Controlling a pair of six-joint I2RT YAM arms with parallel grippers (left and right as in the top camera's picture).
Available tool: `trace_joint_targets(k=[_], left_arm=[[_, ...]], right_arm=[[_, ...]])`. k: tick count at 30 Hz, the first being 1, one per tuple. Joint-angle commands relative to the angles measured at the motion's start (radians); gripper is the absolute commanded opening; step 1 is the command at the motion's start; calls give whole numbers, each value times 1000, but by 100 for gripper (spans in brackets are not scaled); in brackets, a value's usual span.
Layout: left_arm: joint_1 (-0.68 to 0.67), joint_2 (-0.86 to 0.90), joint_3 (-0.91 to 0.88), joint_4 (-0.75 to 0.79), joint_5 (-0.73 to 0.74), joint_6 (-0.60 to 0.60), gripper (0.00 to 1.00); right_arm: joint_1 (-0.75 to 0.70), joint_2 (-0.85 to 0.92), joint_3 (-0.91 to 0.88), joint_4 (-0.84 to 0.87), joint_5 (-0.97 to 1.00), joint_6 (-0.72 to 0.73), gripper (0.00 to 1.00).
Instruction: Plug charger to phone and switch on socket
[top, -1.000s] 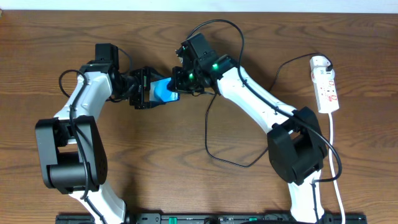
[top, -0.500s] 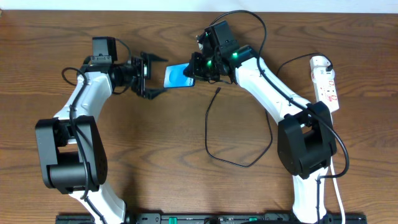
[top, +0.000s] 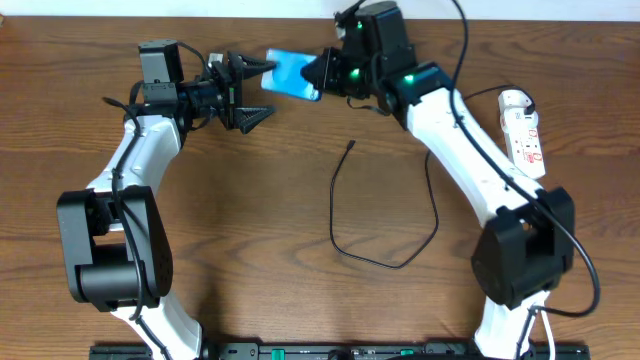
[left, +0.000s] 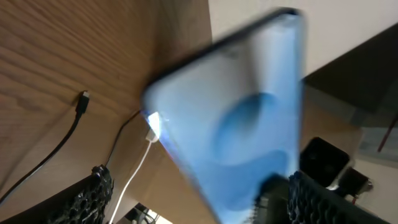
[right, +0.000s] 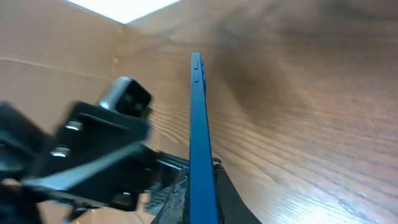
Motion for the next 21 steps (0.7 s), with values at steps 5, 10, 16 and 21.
trace_joint_targets(k=[5,10,16,21], left_arm=[[-1,-19,8,89,31,2,89],[-1,-19,8,195,11,-7,89],[-1,-19,8,225,-59,-91,88],[-1,-19,8,293,-80,-156,84]], right_arm=[[-32,-31,12,73,6,309,1],[-30,-31,12,107,3,502,1],[-21,-31,12,134,-16,666,1],[1,-31,12,143,-19,702,1]])
